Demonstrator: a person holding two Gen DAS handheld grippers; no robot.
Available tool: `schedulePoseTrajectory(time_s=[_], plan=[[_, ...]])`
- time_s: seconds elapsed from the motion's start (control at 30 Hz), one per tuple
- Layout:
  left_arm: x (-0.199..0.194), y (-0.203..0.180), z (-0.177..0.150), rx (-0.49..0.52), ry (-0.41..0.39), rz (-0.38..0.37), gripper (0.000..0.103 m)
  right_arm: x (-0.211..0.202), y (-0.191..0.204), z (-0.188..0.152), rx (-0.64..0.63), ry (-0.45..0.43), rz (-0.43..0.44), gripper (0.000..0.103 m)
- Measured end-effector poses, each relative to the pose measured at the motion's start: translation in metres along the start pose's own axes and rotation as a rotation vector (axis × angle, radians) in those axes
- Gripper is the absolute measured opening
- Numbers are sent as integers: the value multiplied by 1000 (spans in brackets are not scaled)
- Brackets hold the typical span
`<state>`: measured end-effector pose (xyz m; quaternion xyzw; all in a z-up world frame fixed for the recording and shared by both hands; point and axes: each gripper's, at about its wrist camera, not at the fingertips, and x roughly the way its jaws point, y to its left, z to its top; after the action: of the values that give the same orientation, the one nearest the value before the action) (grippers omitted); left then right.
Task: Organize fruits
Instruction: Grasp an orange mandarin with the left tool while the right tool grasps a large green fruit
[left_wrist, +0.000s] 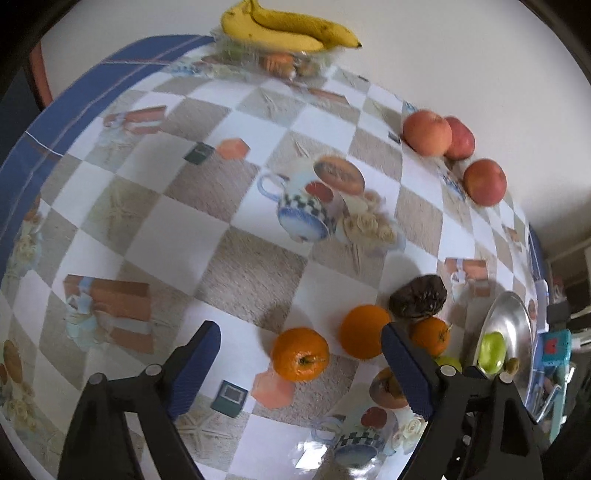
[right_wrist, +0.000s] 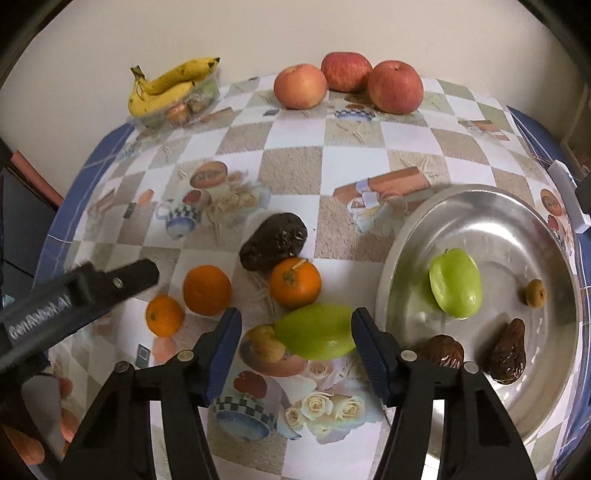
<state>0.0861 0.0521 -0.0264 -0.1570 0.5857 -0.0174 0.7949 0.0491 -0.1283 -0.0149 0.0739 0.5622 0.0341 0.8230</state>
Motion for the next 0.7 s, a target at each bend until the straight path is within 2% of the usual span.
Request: schedulePoseTrajectory(time_s=[0.07,0.2,0.33,0.6,0.7], plan=[[4,-1,-1,1,15,-6,84,3,-1,0,-2,7,-13,63],[11,0,-3,3,33,7,81,5,0,-1,-17,13,-35,63],[14,-1,-5,3,39,-7,72,8,5,-1,-53,11,-69,63],[12,2,-6,-2,42,-8,68,14,17,-4,-150,8,-153,61],[7,6,-5,-10,31,-1,68,14,17,-4,-162,4,-160,61]])
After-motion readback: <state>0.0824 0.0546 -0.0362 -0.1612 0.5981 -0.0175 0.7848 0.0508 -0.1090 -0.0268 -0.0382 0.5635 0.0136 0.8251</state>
